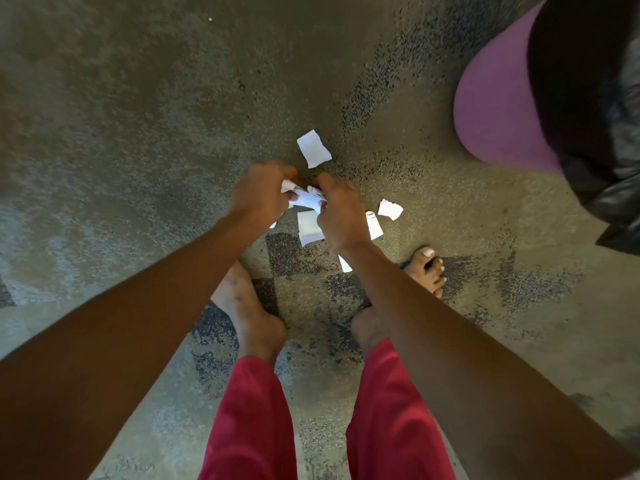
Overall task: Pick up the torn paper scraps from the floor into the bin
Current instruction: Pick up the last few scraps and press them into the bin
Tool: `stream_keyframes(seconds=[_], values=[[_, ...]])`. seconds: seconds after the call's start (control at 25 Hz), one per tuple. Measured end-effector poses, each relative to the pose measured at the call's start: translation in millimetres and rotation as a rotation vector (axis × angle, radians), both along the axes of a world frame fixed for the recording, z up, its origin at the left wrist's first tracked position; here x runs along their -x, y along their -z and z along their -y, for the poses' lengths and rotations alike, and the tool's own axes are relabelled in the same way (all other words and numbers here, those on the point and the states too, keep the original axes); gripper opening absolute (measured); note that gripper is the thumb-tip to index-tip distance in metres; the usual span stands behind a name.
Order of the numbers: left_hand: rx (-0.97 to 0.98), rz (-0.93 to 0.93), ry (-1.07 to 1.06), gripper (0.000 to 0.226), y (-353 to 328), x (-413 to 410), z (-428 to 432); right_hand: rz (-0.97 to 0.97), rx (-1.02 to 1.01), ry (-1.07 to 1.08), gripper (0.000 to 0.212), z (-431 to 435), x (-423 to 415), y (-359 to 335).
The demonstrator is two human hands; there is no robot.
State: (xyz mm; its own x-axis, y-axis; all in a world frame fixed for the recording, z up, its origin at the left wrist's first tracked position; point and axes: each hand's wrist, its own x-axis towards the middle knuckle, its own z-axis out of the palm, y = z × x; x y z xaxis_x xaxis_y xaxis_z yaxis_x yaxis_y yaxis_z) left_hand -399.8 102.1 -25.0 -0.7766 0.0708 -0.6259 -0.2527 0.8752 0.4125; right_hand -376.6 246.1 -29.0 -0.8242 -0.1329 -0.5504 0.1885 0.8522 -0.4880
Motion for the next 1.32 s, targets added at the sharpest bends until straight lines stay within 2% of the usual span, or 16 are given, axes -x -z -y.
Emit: stream_keyframes(seconds=[0.2,0.4,0.6,0.76,0.96,1.12,1.32], values=[[-0.092,-0.039,-0.211,0.01,-42.8,17.9,-1.2,-0.06,0.148,0.185,0.033,-5.3,17.4,-40.4],[-0.233,-0.13,-0.437,0.012,-112.5,53.1,-12.2,-0.1,0.28,0.523,0.028,-22.1,47.6,-111.0],[-0.384,-0.256,-0.602,0.016,-193.9,94.8,-50.3,-0.233,0.417,0.825,0.027,-56.6,79.5,-197.5],[-0.565,-0.294,-0.606,0.019,-242.8,119.5,-107.4,-0.382,0.476,0.969,0.019,-93.9,99.5,-254.9],[-0.739,-0.305,-0.577,0.017,-276.0,143.8,-184.9,-0.522,0.443,1.162,0.021,-158.1,118.2,-286.5],[-0.779,-0.257,-0.483,0.012,-272.8,152.6,-245.7,-0.548,0.392,1.293,0.024,-202.4,123.8,-276.7],[-0.696,-0.283,-0.366,0.012,-245.4,161.2,-290.9,-0.523,0.303,1.333,0.033,-231.9,128.2,-248.5]])
